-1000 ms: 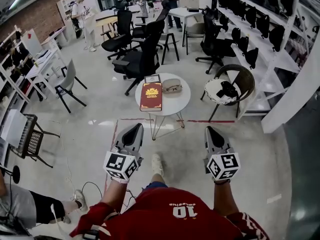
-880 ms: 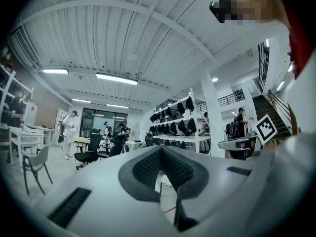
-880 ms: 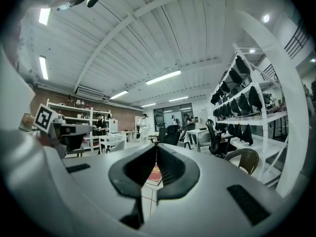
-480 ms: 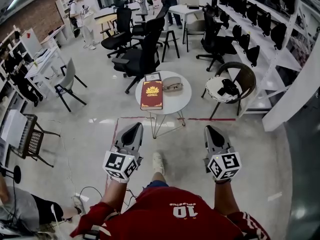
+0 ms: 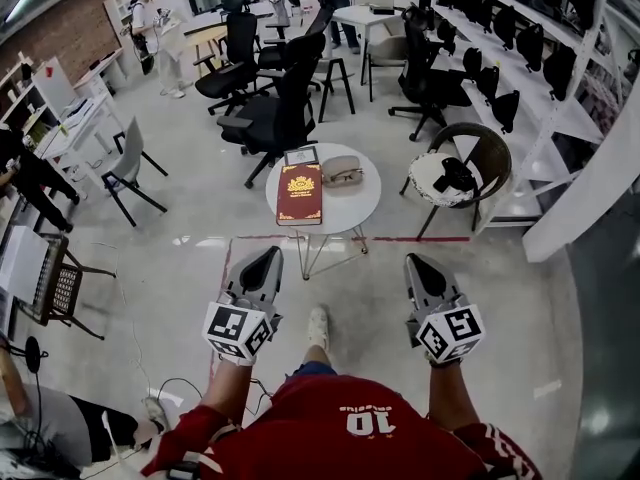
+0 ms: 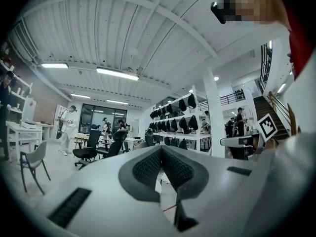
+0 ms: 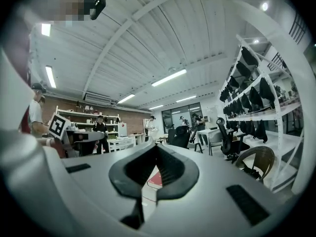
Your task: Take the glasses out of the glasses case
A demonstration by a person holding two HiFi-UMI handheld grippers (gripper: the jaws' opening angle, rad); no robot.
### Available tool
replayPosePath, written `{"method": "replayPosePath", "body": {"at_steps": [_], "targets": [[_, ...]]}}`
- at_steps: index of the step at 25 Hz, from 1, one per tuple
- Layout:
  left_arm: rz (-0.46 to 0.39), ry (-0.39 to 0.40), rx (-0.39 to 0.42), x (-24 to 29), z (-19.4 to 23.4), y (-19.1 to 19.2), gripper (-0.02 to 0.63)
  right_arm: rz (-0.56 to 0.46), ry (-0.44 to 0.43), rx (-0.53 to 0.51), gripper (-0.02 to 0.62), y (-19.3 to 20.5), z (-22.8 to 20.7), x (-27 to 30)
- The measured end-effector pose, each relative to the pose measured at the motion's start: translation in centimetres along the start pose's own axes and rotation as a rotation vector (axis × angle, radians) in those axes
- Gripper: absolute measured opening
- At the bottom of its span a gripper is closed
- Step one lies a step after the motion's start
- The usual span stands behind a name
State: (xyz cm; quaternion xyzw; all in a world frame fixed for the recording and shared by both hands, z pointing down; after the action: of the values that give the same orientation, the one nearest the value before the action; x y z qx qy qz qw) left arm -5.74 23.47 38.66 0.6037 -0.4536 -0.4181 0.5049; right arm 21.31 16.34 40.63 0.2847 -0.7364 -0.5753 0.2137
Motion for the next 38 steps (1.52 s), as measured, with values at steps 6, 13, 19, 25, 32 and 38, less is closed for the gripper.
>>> {"method": "replayPosePath", "body": {"at_steps": [6, 13, 19, 25, 32, 38], "targets": [[-0.004, 0.020, -0.019, 4.1, 1.9, 0.1, 0.008, 0.018, -0.015, -0.047, 0.015, -0.7, -1.5, 3.6], [-0.003, 0.080, 0.031, 9.7, 4.2, -0.2, 0.008, 0.027, 0.025, -0.095, 0.015, -2.0, -4.4, 8.8], [-0.021, 0.093, 0.028, 14.8, 7.8, -0.1, 0.008, 0.028, 0.039, -0.037, 0.015, -2.6, -7.4, 14.1], [-0.027, 0.113, -0.024, 19.4, 12.3, 0.2, 0.008, 0.055, 0.050, -0.029, 0.015, -3.4, -8.8, 19.8], [-0.049, 0.128, -0.058, 23.0, 17.8, 0.4, 0.008, 0.051, 0.050, -0.037, 0.015, -4.3, -9.0, 26.2], [-0.040, 0.152, -0.053, 26.2, 20.9, 1.6, 0.008, 0.047, 0.080, -0.043, 0.015, -3.9, -9.7, 30.4]]}}
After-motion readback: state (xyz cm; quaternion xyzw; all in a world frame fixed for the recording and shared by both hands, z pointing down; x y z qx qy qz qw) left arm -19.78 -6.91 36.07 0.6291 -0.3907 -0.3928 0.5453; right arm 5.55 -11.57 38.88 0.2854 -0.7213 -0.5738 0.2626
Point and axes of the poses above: the fingertips, and each gripper's own axes: x forward along the fingers, z to its left, y out of its underside, the point moved 4 cm from there along -x, backward along the fingers, and after that the axes turned 8 degrees about x, right-handed, at the moved point
